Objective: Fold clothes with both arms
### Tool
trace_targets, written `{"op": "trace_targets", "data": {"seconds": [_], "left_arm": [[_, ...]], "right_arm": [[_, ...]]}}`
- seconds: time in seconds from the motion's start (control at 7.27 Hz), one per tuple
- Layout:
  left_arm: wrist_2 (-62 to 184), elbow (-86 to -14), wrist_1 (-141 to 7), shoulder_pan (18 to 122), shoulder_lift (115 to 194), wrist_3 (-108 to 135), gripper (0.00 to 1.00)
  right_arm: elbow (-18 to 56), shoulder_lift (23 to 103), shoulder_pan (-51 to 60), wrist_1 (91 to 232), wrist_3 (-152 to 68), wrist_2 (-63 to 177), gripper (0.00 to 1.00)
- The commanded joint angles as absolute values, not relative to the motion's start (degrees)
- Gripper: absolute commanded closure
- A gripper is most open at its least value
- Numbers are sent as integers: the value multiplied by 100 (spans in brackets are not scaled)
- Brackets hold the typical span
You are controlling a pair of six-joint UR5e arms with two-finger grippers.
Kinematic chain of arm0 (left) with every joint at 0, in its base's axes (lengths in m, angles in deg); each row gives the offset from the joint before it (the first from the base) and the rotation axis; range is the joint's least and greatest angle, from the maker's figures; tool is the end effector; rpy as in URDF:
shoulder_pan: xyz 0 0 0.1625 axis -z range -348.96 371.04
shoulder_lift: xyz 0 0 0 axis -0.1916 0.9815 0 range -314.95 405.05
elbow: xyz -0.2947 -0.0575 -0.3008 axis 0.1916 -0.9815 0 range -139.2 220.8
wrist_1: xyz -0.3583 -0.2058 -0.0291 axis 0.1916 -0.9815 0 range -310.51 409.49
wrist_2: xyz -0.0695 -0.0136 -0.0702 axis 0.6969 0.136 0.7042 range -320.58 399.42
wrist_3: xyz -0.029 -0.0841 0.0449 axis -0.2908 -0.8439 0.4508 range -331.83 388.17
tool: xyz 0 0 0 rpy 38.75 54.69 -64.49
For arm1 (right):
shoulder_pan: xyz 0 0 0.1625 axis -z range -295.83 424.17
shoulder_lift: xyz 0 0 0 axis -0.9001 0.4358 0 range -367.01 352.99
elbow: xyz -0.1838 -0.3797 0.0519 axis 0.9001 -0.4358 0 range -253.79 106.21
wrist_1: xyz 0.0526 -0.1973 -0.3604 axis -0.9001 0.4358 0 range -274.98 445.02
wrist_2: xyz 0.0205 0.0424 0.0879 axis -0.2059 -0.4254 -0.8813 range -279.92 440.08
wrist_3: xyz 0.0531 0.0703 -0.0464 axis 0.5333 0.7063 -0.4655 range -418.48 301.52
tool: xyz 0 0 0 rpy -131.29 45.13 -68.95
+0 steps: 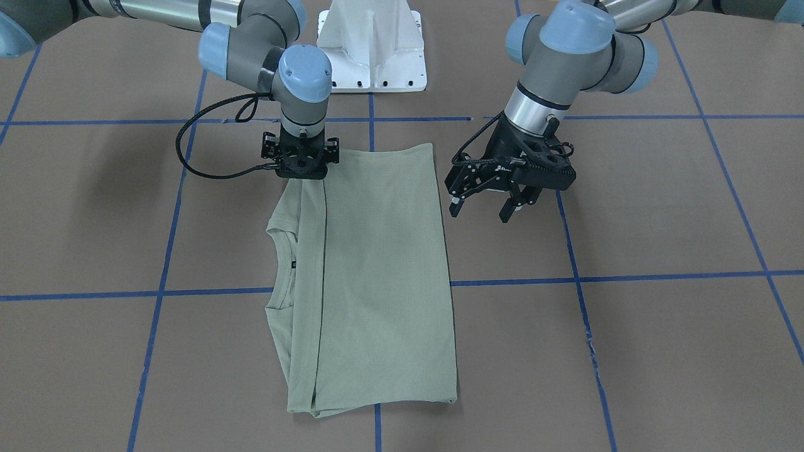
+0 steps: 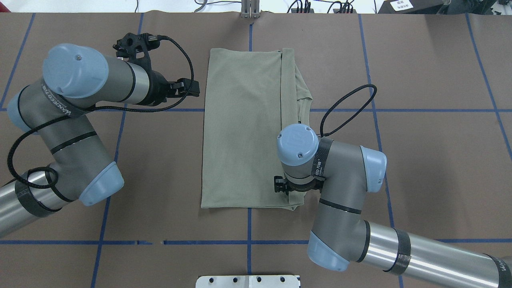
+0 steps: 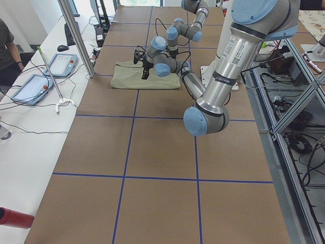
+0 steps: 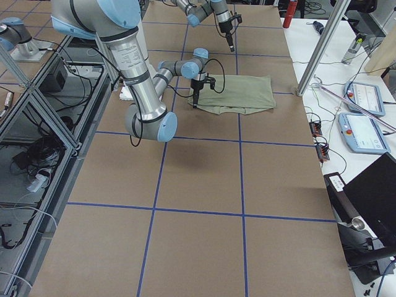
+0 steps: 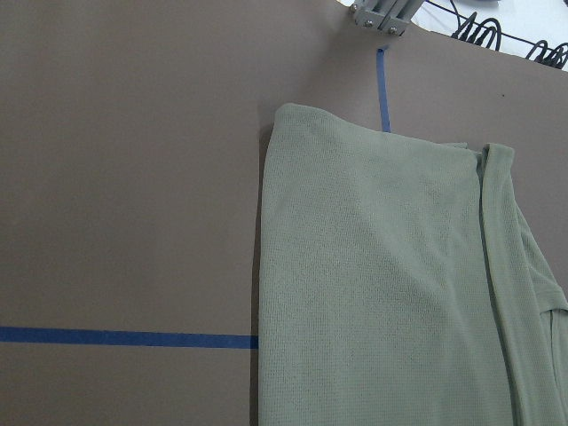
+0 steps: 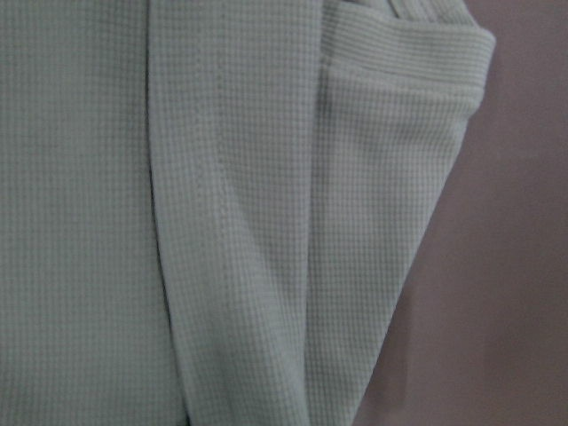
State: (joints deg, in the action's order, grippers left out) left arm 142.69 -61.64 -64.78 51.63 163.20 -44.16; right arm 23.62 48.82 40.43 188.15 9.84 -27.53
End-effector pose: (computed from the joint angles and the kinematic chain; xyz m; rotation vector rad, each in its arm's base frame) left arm 0.4054 -0.4928 0.2330 0.3687 1.0864 -0.2241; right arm -0.5671 -0.3621 0.2899 -0.0876 -0.5705 -0.0415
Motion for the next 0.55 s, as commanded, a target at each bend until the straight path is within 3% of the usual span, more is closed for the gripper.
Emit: {"op": "trace_targets", "data": {"seconds": [0.0, 0.41], "left_arm": [[14269, -6151, -6494, 5121, 16317, -4417, 0], [14269, -6142, -6495, 5042, 16361, -4443, 0]], "right_arm": [[2403, 4958, 3982, 18829, 981, -2758, 0], [2876, 5562, 3771, 18864, 517, -2758, 0]]}}
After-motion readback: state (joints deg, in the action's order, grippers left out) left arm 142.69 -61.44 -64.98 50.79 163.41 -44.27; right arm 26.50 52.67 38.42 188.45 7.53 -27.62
